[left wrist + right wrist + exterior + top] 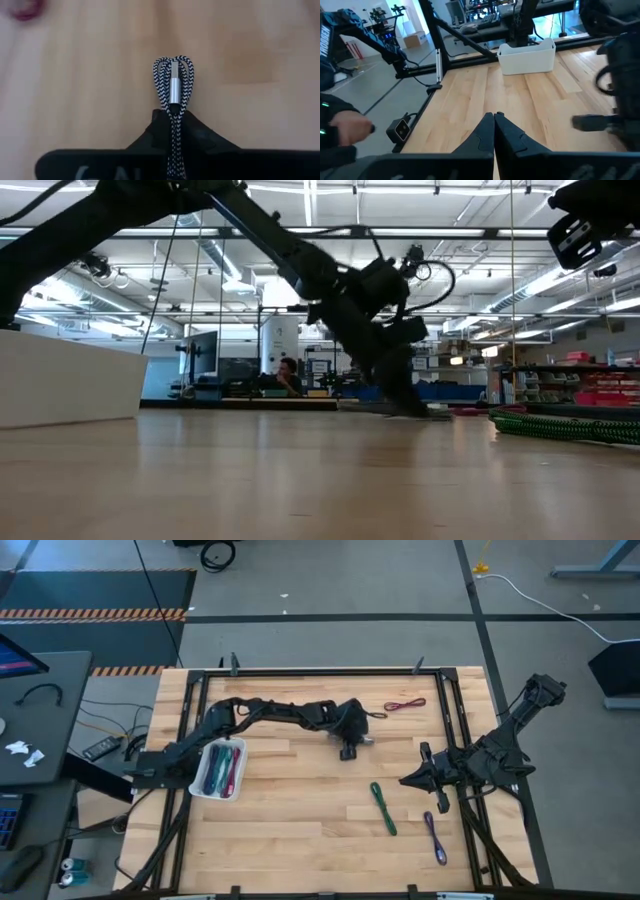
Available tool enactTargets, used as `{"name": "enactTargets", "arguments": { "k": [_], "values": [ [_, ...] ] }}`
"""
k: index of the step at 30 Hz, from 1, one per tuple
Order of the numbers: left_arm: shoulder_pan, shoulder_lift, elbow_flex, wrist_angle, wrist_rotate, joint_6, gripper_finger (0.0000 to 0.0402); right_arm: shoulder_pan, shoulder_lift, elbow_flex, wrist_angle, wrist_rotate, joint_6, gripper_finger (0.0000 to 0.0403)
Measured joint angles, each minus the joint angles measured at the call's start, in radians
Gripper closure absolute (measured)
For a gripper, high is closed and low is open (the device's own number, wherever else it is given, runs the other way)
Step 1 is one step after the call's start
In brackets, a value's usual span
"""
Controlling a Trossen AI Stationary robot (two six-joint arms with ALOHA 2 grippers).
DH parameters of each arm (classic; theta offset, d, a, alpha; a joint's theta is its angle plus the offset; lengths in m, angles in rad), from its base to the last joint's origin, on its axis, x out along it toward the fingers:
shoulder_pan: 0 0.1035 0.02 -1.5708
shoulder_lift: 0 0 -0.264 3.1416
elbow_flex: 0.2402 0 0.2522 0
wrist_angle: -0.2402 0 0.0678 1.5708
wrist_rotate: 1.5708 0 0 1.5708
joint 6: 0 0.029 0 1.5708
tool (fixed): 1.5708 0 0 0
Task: Pick and place USB-C Cables
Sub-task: Put the gray charger cable into the white bin
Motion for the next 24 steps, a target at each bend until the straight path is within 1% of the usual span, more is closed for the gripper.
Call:
{"name": "enactTargets", "arguments": {
  "k": [3,5,8,11,13,16,18,19,21,22,23,24],
  "values": [
    [-0.04,-0.036,0.055,-0.05,-0.077,-0.066,0.0374,0.0,0.0,0.0,0.003,0.0,-0.004,0.0399],
    [-0.079,-0.089,0.085,-0.102,-0.163,-0.112,0.0375,0.004,0.0,0.0,0.007,0.001,-0.007,0.0399],
    [-0.162,-0.164,0.09,-0.205,-0.387,-0.186,0.0375,0.025,0.0,0.0,0.011,0.022,-0.019,0.04],
    [-0.268,-0.222,0.086,-0.366,-0.635,-0.279,0.0376,0.061,0.0,0.0,0.012,0.073,-0.034,0.04],
    [-0.338,-0.268,0.087,-0.498,-0.804,-0.382,0.0376,0.083,0.0,0.0,0.014,0.11,-0.048,0.0399],
    [-0.428,-0.314,0.088,-0.753,-1.013,-0.626,0.0376,0.113,0.0,0.0,0.017,0.144,-0.056,0.0399],
    [-0.475,-0.341,0.069,-0.96,-1.103,-0.855,0.0376,0.127,0.0,0.0,0.017,0.157,-0.056,0.0399],
    [-0.495,-0.358,0.06,-1.069,-1.125,-0.993,0.0376,0.133,0.0,0.0,0.017,0.158,-0.056,0.0399],
    [-0.536,-0.392,0.042,-1.29,-1.135,-1.281,0.0376,0.14,0.0,0.0,0.017,0.158,-0.064,0.0399],
    [-0.556,-0.407,0.026,-1.376,-1.141,-1.42,0.0376,0.143,0.0,0.0,0.018,0.158,-0.071,0.0399],
    [-0.576,-0.425,-0.007,-1.379,-1.143,-1.511,0.0376,0.145,0.0,0.0,0.018,0.158,-0.078,0.0399],
    [-0.591,-0.452,-0.056,-1.339,-1.145,-1.537,0.0376,0.146,0.0,0.0,0.018,0.158,-0.084,0.0399]
  ]
}}
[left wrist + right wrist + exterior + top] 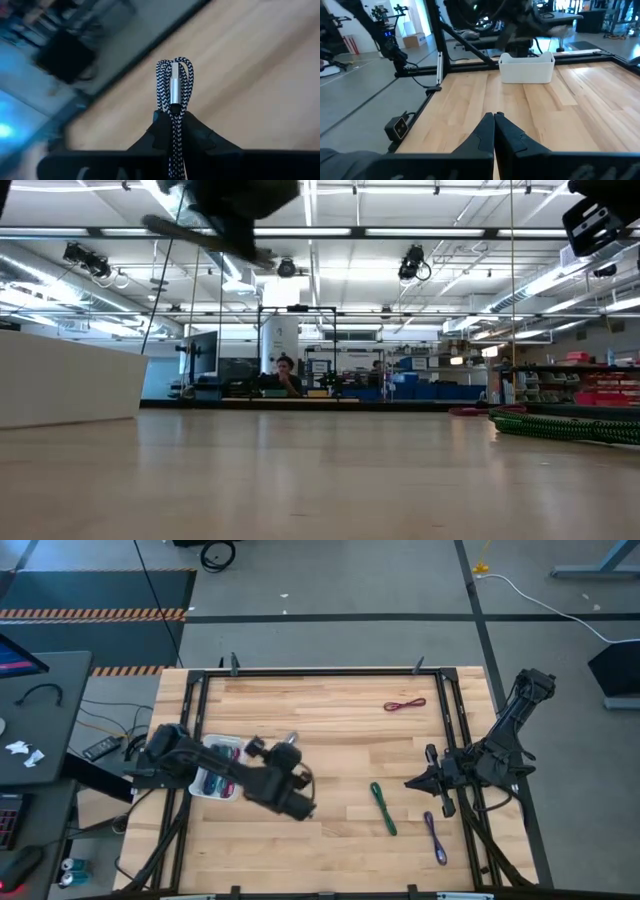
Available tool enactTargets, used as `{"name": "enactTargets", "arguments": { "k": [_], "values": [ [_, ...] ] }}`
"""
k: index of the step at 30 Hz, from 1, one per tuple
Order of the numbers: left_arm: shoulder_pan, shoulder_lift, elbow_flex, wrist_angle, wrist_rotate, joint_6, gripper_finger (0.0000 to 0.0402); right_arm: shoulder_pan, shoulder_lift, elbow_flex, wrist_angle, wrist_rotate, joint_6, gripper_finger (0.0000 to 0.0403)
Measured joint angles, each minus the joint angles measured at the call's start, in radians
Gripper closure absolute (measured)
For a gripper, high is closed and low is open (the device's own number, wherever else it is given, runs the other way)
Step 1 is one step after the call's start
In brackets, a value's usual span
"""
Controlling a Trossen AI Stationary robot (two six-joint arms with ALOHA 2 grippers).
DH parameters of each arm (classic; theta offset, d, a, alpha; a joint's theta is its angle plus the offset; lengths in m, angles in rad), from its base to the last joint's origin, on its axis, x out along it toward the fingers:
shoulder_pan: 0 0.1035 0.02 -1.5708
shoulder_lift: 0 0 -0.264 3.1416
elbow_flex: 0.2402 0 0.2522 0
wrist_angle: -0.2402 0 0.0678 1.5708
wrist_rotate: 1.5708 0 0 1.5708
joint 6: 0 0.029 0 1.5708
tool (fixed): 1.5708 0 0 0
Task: Pick and place USB-C Cables
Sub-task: Put the gray charger cable into the white bin
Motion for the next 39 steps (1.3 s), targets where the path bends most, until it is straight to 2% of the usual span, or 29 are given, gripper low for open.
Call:
{"name": "enactTargets", "arguments": {
  "k": [3,7,12,16,22,27,34,39],
  "values": [
    [-0.016,-0.084,-0.128,0.048,0.065,-0.1,0.0376,0.0,0.0,0.0,0.0,0.0,-0.017,0.0399],
    [-0.023,-0.16,-0.319,-0.031,0.167,-0.344,0.0376,0.0,0.003,0.0,0.006,0.0,-0.035,0.0399],
    [-0.025,-0.264,-0.564,-0.01,0.342,-0.468,0.0377,0.0,0.0,0.0,0.009,-0.002,-0.054,0.0399],
    [-0.036,-0.317,-0.717,0.051,0.431,-0.49,0.0374,0.0,0.0,0.0,0.014,-0.002,-0.058,0.0398],
    [-0.039,-0.381,-0.895,0.293,0.442,-0.444,0.0376,0.0,0.0,0.0,0.025,-0.002,-0.058,0.0398],
    [-0.039,-0.389,-0.98,0.357,0.455,-0.49,0.0367,0.0,0.001,0.0,0.043,-0.002,-0.058,0.0398],
    [-0.039,-0.389,-0.998,0.362,0.448,-0.519,0.0347,0.0,0.001,0.0,0.045,-0.002,-0.058,0.0398],
    [-0.039,-0.389,-0.998,0.36,0.46,-0.522,0.0305,0.0,0.001,0.0,0.045,-0.002,-0.058,0.0398]
  ]
}}
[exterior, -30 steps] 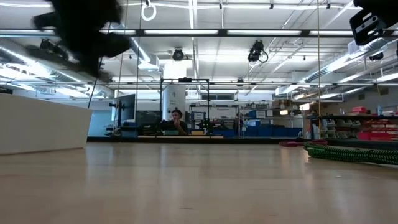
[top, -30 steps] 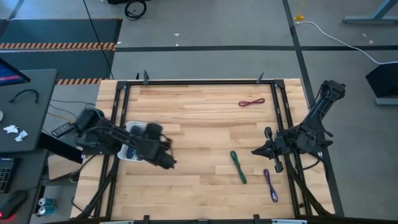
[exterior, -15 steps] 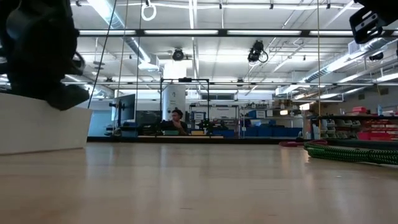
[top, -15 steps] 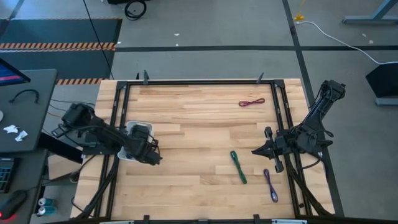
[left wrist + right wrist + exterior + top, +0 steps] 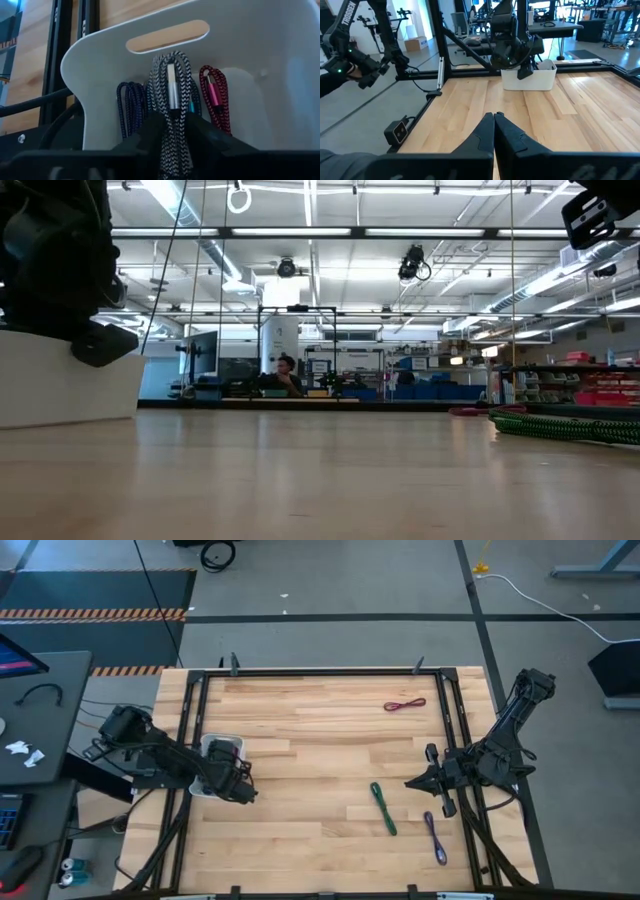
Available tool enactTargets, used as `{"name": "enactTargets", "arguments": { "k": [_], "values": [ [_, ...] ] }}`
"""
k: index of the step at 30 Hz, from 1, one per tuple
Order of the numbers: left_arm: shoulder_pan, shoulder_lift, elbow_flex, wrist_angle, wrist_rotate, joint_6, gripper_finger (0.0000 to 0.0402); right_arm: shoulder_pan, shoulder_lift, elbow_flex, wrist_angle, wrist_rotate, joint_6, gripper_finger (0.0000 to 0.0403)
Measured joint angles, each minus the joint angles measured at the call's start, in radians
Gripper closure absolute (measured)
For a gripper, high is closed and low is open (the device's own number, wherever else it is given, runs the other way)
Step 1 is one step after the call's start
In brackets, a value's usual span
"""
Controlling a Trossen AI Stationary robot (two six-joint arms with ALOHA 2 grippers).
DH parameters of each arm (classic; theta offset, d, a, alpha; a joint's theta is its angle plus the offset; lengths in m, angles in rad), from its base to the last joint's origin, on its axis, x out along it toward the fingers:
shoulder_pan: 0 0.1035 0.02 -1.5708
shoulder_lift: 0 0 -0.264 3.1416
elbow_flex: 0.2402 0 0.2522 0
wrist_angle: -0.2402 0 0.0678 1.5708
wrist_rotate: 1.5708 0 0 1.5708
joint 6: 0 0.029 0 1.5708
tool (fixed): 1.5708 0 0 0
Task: Pick and place USB-C Cables
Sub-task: Put the gray charger cable into the white bin, then put the green charger cable into the white bin
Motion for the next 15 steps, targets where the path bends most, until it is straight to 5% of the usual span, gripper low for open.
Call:
{"name": "enactTargets", "arguments": {
  "k": [4,9,15],
  "values": [
    [0.0,-0.028,0.016,-0.017,0.053,0.044,0.0252,0.0,0.0,0.0,0.0,0.0,0.0,0.0398],
    [-0.012,-0.071,0.175,-0.257,0.065,0.051,0.0199,0.0,0.0,0.0,0.0,0.0,0.0,0.0398],
    [-0.034,-0.074,0.438,-0.386,-0.067,0.097,0.0183,0.0,0.0,0.0,0.0,0.0,0.0,0.0398]
  ]
}}
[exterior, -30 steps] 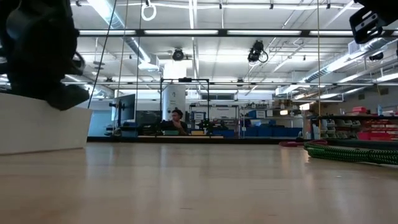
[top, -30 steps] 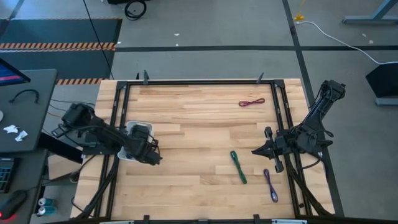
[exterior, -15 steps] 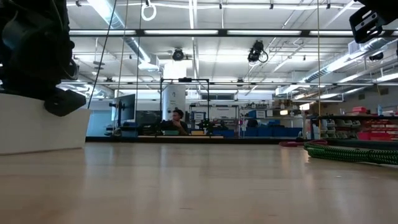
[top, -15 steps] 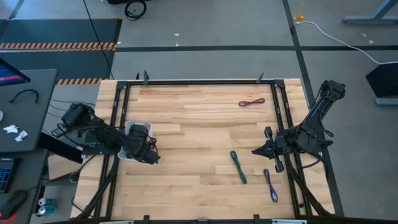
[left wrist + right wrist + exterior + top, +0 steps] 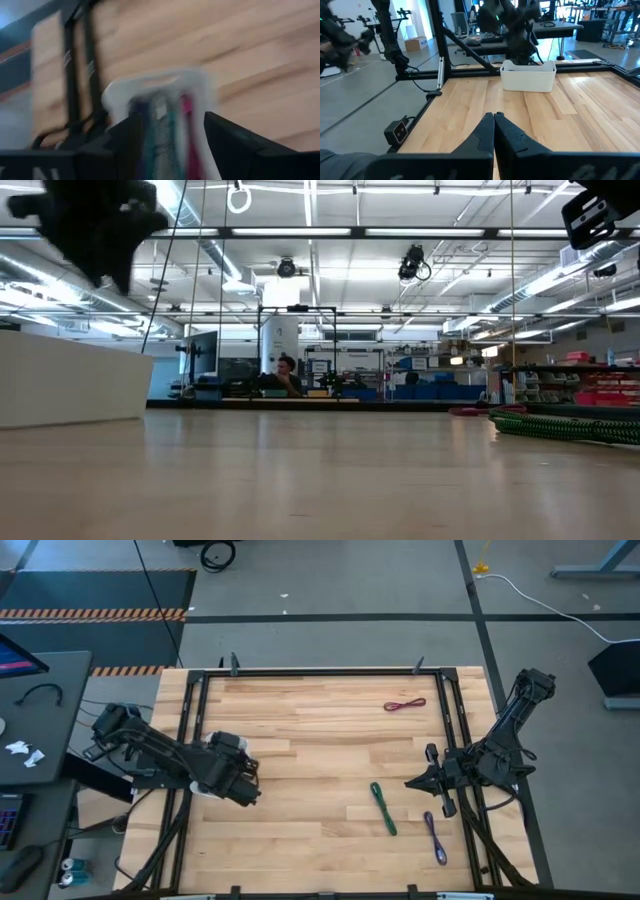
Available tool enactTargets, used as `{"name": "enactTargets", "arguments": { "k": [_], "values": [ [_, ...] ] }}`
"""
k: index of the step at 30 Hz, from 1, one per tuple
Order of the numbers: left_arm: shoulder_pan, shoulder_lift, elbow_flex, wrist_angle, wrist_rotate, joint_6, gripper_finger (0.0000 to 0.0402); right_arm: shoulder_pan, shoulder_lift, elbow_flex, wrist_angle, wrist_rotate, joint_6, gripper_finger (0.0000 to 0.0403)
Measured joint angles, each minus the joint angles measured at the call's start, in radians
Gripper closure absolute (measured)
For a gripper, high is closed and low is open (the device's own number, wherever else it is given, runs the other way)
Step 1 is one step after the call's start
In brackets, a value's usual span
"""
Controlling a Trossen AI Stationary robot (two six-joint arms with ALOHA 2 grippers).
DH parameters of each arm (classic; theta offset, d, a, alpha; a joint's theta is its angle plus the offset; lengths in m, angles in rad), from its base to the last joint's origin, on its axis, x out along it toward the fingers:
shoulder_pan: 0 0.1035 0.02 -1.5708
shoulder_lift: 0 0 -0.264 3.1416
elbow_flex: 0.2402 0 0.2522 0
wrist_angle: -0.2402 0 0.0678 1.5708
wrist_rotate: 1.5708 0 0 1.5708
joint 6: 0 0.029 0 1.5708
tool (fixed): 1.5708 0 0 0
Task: Pick and place USB-C Cables
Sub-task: Put the green charger cable into the white bin
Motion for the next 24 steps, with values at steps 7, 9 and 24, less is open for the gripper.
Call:
{"name": "enactTargets", "arguments": {
  "k": [7,9,24],
  "values": [
    [-0.019,0.002,0.085,0.379,-0.371,0.334,0.0201,0.016,-0.009,0.0,0.0,0.0,0.0,0.0398],
    [-0.008,0.012,0.052,0.637,-0.404,0.595,0.0208,0.038,-0.023,0.0,0.0,0.0,0.0,0.0399],
    [0.288,0.495,0.108,1.863,0.353,1.746,0.0223,0.327,-0.123,0.0,0.0,0.012,0.016,0.0399]
  ]
}}
